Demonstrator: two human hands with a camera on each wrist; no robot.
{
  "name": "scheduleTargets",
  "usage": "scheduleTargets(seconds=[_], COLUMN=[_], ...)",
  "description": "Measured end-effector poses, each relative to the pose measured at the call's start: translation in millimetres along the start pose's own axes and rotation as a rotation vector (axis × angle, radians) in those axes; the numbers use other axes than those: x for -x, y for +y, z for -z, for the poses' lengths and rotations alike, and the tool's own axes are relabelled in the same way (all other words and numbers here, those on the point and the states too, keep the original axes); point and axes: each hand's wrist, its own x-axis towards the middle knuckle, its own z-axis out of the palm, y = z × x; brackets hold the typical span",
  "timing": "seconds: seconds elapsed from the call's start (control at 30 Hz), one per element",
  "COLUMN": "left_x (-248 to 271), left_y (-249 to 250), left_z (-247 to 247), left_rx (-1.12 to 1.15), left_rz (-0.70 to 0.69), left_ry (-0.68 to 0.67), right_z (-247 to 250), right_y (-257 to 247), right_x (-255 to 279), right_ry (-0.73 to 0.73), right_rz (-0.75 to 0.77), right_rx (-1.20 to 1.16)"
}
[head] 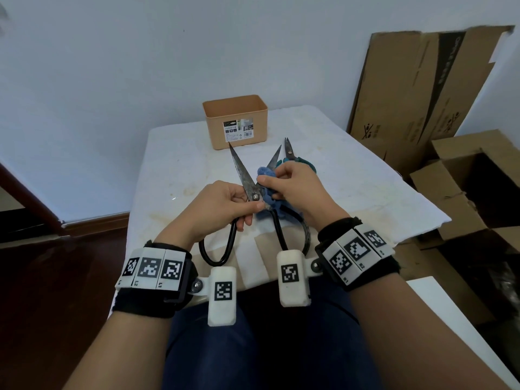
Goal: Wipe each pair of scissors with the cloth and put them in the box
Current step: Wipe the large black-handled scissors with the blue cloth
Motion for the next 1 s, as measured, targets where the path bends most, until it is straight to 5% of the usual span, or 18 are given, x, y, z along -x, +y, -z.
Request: scheduleTargets(seconds=[0.6, 1.0], left_x=[-2.5, -2.6], left_y=[-0.2, -4.9], left_z=[-1.6, -4.3], left_rx=[-0.114, -0.066], left_rz=[-0.05, -0.043], left_ry=[0.032, 0.039], right_z=[-1.1, 2.1], right_y=[1.2, 5.5], right_x=[-8.5, -7.5], right_ry=[0.083, 0.014], right_rz=[0.04, -0.048], right_rx=[0.136, -0.07])
